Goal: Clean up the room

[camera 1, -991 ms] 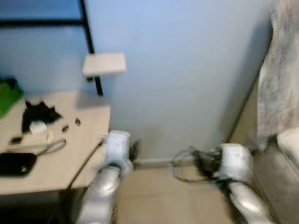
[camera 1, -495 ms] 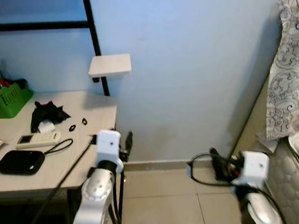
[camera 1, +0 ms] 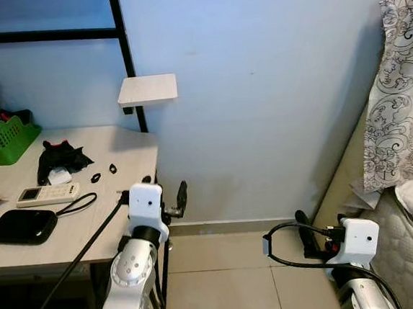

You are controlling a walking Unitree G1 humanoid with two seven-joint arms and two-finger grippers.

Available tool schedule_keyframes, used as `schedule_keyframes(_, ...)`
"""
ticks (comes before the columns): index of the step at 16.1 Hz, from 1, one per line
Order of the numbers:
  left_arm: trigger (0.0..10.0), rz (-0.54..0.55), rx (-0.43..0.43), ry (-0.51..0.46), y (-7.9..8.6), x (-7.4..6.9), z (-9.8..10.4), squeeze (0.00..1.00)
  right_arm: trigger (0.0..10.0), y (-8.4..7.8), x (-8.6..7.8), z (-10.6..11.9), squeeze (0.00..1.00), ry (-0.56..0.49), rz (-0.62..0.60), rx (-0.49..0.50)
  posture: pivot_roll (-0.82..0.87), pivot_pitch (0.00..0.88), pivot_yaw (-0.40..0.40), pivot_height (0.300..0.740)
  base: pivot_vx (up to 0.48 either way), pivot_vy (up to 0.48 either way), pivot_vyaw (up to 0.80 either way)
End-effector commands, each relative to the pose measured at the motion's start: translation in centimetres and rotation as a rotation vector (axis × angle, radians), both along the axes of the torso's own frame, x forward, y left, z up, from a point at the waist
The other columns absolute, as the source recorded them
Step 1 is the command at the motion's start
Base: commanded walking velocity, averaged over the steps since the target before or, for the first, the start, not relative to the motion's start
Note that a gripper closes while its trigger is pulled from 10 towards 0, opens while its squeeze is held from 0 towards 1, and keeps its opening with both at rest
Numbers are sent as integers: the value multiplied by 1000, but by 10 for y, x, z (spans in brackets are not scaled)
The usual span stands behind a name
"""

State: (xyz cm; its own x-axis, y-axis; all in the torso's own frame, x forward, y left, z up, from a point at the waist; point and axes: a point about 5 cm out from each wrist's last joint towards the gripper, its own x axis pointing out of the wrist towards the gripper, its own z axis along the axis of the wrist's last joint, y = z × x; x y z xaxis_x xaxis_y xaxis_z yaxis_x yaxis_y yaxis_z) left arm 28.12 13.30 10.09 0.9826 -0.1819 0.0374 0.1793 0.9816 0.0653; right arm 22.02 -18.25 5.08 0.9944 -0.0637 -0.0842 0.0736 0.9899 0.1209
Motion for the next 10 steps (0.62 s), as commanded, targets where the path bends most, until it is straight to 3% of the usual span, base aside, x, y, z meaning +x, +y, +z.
schedule_keyframes(1, 10000, 11, -17, 30, 2, 1, -4, 1000, 10000, 0, 3, 3, 1000, -16, 4, -17, 70, 0, -22, 740, 0, 0, 0)
schedule_keyframes(3, 10000, -24, -53, 77, -1, 5, -8, 1000, 10000, 8, 10, 2, 1000, -9, 59, 7, 68, 0, -18, 740, 0, 0, 0)
schedule_keyframes(4, 10000, -87, -69, 98, -5, 7, -11, 1000, 10000, 13, 14, 4, 1000, -17, 98, -51, 64, 0, -18, 740, 0, 0, 0)
schedule_keyframes(5, 10000, -114, -10, 62, -9, 7, -8, 1000, 10000, 18, 18, 2, 0, 9, 107, -24, 59, 0, -17, 740, 0, -472, 0)
schedule_keyframes(6, 10000, -98, -1, 38, -10, 10, -5, 0, 10000, 23, 23, 3, 0, 14, 127, -13, 59, 0, -15, 740, 0, -450, -750)
schedule_keyframes(10, 10000, -117, 17, 31, -14, 17, -2, 0, 10000, 21, 26, 5, 0, 10, 107, -69, 65, 0, -29, 740, 0, 0, -633)
